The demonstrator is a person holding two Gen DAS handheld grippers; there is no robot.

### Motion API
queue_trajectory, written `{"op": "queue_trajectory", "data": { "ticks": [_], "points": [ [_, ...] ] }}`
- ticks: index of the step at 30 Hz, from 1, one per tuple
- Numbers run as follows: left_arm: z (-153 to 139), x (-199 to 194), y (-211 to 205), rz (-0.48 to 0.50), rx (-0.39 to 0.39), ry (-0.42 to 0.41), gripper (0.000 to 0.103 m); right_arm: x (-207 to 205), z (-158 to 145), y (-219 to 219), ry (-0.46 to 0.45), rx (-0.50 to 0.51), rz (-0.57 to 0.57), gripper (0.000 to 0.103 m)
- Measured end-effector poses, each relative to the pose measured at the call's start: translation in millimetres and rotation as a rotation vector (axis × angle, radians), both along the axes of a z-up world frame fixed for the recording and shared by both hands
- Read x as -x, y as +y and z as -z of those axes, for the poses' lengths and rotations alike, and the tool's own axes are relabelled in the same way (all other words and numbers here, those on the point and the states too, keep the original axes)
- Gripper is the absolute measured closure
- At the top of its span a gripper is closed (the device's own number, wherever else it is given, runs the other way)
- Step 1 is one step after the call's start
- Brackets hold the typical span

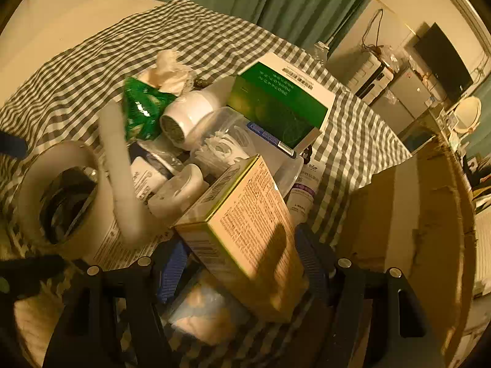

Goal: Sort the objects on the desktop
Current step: 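Grasp the white tape roll with the left tool while the right tool grasps the tan box, then carry the tape roll and tan box toward the cardboard box with both tools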

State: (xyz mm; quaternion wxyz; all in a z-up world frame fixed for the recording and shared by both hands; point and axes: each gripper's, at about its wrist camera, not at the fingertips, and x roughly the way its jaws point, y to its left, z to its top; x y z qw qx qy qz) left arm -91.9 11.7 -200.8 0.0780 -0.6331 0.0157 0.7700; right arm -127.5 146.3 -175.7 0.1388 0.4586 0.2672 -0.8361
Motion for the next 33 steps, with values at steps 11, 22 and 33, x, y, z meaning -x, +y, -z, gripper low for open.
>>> {"op": "queue_trajectory", "data": {
  "ticks": [11, 22, 33],
  "points": [
    [11.7, 16.8, -6.5, -0.041, -0.070, -0.011, 0.020, 18.8, -9.4, 21.3, -0.009, 0.147, 0.132, 0.066],
    [-50.2, -3.8, -21.5, -0.098, -0.083, 0.222, 0.020, -0.7, -68.0, 16.0, 0.108, 0.284, 0.152, 0.068],
    [-123.6, -29.1, -37.1, -0.149, -0.062, 0.522, 0.020, -47.5, -121.1, 15.4, 0.253, 0.416, 0.150, 0.068]
  ]
}}
